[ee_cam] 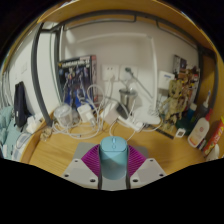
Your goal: Arrange mouse
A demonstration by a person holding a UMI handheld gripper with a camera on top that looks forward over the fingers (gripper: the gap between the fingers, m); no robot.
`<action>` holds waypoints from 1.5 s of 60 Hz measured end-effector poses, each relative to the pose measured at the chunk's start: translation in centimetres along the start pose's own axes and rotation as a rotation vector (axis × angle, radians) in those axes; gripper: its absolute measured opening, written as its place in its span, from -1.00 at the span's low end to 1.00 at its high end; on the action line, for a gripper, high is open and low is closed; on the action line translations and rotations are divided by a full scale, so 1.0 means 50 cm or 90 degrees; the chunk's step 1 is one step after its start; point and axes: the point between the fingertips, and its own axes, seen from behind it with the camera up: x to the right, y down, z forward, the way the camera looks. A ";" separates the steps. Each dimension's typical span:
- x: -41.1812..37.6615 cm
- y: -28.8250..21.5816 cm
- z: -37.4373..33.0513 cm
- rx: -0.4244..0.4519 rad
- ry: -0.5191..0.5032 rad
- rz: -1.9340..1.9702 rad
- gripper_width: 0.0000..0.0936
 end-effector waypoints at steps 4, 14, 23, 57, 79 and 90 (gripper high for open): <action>-0.022 0.049 0.029 -0.029 -0.002 -0.006 -0.32; -0.040 0.143 0.068 -0.084 0.002 -0.025 -0.28; -0.032 0.168 0.075 -0.087 0.015 -0.031 -0.06; 0.031 -0.046 -0.212 -0.021 0.047 0.048 0.81; 0.215 -0.091 -0.431 0.036 0.068 0.051 0.79; 0.280 -0.068 -0.485 0.046 0.057 0.041 0.78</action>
